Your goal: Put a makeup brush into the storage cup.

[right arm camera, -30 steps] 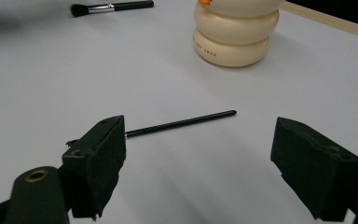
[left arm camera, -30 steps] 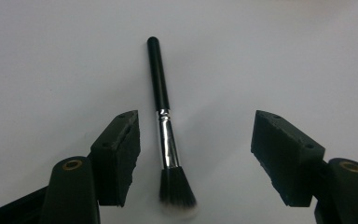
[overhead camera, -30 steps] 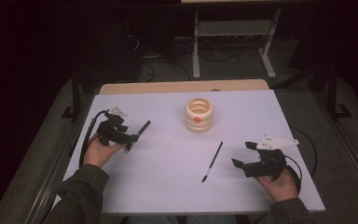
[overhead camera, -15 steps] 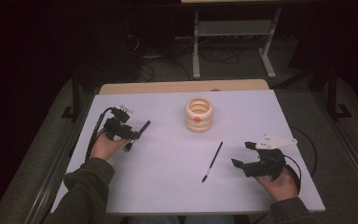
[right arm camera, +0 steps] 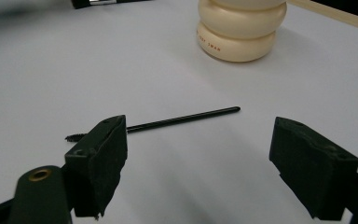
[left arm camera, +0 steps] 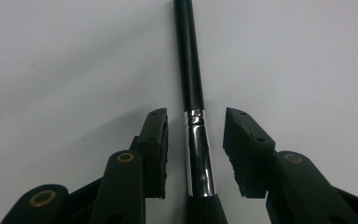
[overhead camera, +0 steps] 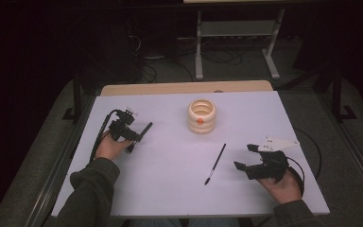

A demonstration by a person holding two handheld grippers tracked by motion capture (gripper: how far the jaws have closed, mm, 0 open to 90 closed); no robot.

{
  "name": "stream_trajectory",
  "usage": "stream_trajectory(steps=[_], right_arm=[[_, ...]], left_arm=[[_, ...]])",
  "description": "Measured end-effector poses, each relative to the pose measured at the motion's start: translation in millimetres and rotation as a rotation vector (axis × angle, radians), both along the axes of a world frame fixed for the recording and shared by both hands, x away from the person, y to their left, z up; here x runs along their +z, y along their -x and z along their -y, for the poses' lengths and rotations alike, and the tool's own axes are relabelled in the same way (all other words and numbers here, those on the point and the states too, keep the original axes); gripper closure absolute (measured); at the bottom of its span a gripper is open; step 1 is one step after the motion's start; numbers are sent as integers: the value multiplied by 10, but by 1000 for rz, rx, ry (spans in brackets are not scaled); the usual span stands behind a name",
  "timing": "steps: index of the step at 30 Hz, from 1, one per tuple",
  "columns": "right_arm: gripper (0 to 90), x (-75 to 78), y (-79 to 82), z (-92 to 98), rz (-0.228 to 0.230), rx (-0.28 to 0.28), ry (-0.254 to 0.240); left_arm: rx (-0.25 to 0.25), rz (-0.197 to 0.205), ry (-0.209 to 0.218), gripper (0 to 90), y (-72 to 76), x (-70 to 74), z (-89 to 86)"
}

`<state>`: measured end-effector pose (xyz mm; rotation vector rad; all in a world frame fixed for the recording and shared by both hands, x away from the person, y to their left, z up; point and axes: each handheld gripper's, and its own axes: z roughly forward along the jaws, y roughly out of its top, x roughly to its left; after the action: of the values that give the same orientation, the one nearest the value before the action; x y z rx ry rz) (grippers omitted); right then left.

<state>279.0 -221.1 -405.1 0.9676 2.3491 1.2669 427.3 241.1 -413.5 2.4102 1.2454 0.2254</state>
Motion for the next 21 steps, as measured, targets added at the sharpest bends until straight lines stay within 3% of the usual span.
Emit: stream_trajectory(steps=[6,12,15,21], right_arm=[[182,4,1,10,6,-1,-6],[183,5,0,5,3,5,1],[182,6,-1,8,2,3,-6],[181,-3,-13,-2,1,7,0]], left_arm=[[4,-25,-5,642,-29,-9,31],[3,-38,-44,680,-51,-23,76],[13,-59,-38,696,-62,-58,72],[16,-39,-62,768,-55,-63,82]])
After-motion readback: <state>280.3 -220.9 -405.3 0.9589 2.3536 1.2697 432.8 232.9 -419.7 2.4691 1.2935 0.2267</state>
